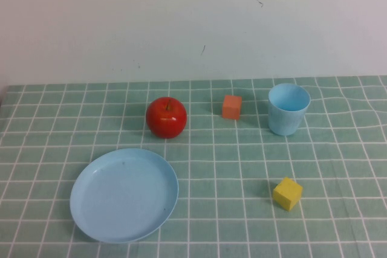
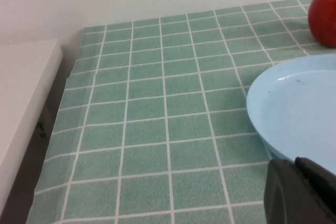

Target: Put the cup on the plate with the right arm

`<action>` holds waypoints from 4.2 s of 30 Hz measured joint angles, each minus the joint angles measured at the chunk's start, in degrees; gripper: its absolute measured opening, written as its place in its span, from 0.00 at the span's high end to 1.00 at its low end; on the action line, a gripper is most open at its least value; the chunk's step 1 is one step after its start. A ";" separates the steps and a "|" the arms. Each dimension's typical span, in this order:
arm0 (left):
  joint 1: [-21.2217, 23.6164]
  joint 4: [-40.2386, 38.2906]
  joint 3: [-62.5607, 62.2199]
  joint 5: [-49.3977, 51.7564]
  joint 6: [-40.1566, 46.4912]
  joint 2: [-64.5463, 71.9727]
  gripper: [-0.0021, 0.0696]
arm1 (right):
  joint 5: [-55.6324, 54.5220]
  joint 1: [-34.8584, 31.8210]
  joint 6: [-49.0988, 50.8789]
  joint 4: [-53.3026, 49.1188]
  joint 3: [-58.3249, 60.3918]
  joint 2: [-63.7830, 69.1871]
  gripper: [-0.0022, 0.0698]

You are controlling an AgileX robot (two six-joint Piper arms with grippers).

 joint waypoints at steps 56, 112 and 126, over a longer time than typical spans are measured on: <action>0.00 0.00 0.00 0.00 0.00 0.00 0.98 | 47.09 0.00 17.74 5.83 -29.14 22.76 0.97; 0.00 0.00 0.00 0.00 0.00 0.00 0.98 | 51.36 8.93 -27.62 44.66 -89.82 115.93 0.28; 0.00 0.00 0.00 0.00 0.00 0.00 0.97 | 49.37 9.35 -28.01 43.69 -94.94 122.89 0.36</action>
